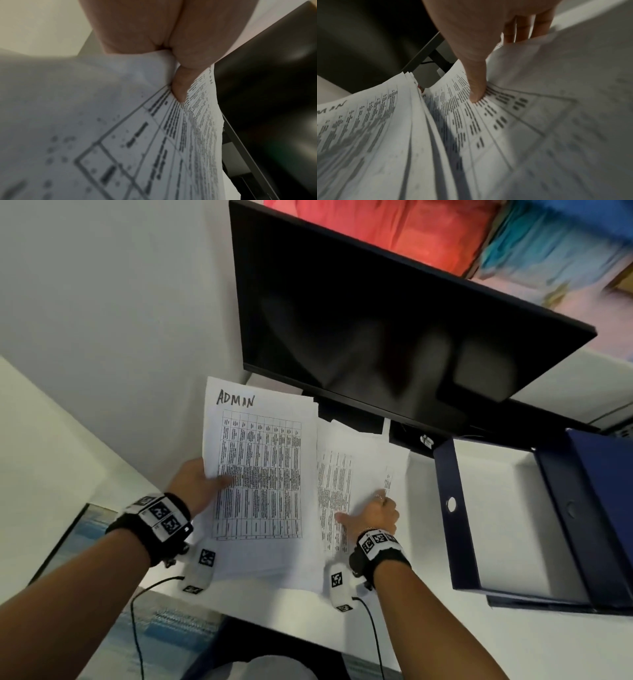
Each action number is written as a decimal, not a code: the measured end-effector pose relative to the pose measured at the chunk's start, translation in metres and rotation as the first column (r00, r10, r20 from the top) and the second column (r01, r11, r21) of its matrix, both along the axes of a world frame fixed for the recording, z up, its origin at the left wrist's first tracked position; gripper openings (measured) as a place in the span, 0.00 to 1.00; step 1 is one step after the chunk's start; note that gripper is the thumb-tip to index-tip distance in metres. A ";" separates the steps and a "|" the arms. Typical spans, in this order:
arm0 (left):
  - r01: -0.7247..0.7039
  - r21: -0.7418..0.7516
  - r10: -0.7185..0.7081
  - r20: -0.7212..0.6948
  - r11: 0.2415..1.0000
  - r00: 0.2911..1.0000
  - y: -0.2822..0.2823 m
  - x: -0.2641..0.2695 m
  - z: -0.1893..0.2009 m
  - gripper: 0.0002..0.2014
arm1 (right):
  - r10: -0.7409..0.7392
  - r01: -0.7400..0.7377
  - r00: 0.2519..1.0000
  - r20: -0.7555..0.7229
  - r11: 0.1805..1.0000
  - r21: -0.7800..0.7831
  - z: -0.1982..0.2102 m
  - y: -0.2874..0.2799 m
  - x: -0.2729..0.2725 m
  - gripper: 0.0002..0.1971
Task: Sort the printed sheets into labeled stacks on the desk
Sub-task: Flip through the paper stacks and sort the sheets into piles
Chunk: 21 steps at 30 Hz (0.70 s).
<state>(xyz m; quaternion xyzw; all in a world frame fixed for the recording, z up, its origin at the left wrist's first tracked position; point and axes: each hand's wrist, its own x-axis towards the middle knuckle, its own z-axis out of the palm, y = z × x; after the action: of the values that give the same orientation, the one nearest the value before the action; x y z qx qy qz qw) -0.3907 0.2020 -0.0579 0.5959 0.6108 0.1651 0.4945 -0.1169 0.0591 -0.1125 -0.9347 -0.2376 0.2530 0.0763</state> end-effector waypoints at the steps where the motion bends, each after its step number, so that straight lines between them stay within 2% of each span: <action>1: 0.001 0.001 -0.001 -0.002 1.000 1.000 0.000 0.000 0.001 0.09 | -0.021 0.023 0.997 -0.072 1.000 0.017 0.002 0.003 0.002 0.62; 4: 0.014 0.005 -0.014 -0.029 1.000 0.999 -0.001 0.003 0.002 0.12 | -0.125 0.149 0.958 -0.256 0.986 0.078 0.012 0.008 0.003 0.58; 7: 0.044 0.023 -0.043 -0.072 0.999 0.996 0.000 0.005 0.004 0.14 | -0.142 0.187 0.953 -0.267 0.971 0.151 0.028 0.004 -0.003 0.37; 9: 0.050 0.020 -0.048 -0.091 0.999 0.995 0.000 0.002 0.003 0.15 | -0.095 0.155 0.969 -0.228 0.953 0.260 0.045 -0.002 -0.003 0.20; 10: 0.051 0.024 -0.048 -0.113 0.998 0.992 0.000 -0.001 0.003 0.16 | -0.060 0.123 0.978 -0.200 0.940 0.318 0.059 -0.005 -0.004 0.16; 13: 0.035 0.015 -0.032 -0.173 0.999 0.984 0.000 -0.014 -0.005 0.18 | 0.092 -0.085 0.996 0.000 0.920 0.382 0.105 -0.009 -0.004 0.18; 15: 0.030 -0.021 -0.034 -0.201 0.999 0.979 0.000 -0.017 -0.008 0.17 | 0.165 -0.219 0.973 0.164 0.889 0.402 0.143 -0.009 -0.007 0.16; 18: 0.030 -0.044 -0.039 -0.213 0.999 0.976 0.000 -0.010 -0.009 0.18 | 0.149 -0.326 0.924 0.352 0.788 0.522 0.201 -0.007 -0.009 0.14; 21: 0.012 -0.064 -0.024 -0.188 0.998 0.982 -0.004 0.001 -0.010 0.16 | 0.094 -0.305 0.937 0.337 0.691 0.656 0.240 -0.005 -0.005 0.13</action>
<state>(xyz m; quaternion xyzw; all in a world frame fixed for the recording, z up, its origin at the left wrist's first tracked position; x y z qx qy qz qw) -0.3901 0.1981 -0.0674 0.5986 0.6543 0.0844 0.4544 -0.1216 0.0545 0.1278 -0.8299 -0.4245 0.0179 0.3615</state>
